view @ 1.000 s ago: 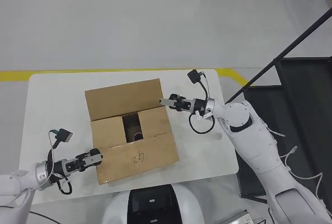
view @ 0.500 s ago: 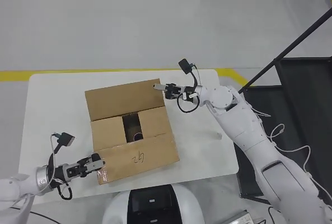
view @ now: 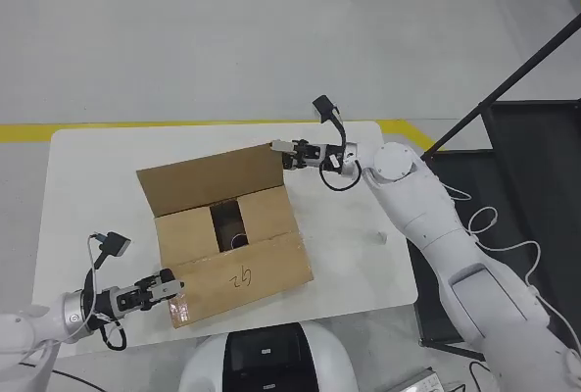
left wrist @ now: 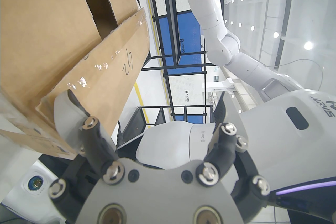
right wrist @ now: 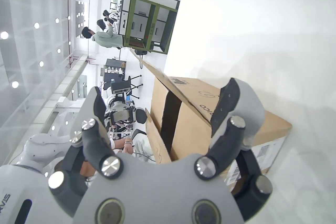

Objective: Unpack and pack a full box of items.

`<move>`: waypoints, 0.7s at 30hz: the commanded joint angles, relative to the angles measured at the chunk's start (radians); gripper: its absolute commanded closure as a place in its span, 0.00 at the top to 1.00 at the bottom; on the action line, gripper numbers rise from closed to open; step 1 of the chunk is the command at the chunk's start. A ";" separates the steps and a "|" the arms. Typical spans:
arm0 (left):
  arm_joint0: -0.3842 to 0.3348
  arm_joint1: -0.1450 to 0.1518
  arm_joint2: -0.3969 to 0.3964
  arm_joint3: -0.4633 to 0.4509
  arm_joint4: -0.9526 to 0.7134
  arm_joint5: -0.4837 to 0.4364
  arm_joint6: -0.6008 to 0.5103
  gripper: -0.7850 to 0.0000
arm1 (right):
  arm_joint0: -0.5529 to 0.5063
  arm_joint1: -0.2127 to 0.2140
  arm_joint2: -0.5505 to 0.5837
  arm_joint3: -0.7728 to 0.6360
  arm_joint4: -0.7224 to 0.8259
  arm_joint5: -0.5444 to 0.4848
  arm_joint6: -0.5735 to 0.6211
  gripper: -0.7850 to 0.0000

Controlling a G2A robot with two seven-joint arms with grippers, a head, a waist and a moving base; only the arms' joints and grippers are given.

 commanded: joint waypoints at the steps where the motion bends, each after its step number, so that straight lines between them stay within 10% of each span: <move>1: 0.001 0.000 0.002 -0.002 -0.003 -0.005 0.004 1.00 | -0.021 0.008 0.017 -0.033 0.021 -0.025 0.040 1.00; 21: 0.121 0.005 -0.135 -0.099 -0.197 -0.121 -0.005 1.00 | -0.214 0.069 0.094 -0.329 -0.073 0.020 0.177 1.00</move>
